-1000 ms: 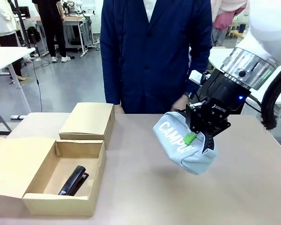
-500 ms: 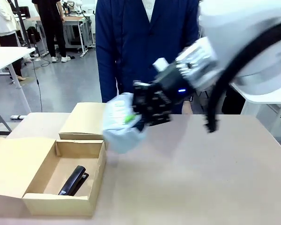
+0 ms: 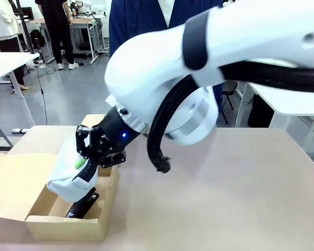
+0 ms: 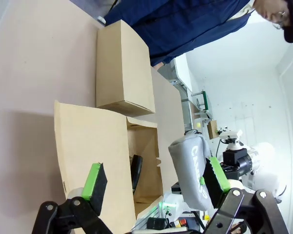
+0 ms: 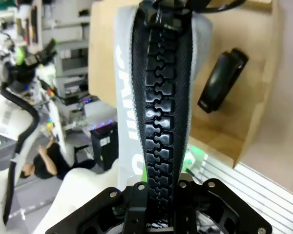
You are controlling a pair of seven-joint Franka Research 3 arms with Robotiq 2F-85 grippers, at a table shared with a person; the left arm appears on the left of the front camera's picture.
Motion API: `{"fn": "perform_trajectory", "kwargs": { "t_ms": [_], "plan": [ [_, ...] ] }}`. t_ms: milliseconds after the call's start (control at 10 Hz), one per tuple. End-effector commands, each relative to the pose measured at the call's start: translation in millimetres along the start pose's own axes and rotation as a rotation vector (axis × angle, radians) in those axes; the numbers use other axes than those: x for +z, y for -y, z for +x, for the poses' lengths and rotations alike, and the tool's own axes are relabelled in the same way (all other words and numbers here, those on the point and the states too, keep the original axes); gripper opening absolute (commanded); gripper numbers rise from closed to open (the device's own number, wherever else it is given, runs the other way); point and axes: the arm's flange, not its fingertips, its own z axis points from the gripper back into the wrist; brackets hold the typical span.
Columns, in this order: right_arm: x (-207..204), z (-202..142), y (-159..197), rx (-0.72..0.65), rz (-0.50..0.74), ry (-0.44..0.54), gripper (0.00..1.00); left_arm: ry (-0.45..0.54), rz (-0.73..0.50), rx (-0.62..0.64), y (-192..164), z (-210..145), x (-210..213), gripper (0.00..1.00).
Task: Place items inside the box.
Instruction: Pick up a Pencil pouch or Stapler and place it inside the Mailer Box closest to the robot.
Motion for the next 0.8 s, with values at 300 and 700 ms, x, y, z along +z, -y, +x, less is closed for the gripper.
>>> {"fn": "perform_trajectory", "kwargs": {
  "t_ms": [300, 700],
  "plan": [
    [18, 3, -3, -0.012, 0.015, -0.011, 0.07, 0.020, -0.023, -0.019, 1, 1, 0, 1.00],
    [-30, 7, -71, -0.119, -0.314, 0.148, 0.07, 0.020, -0.023, -0.019, 1, 1, 0, 1.00]
  ]
}}
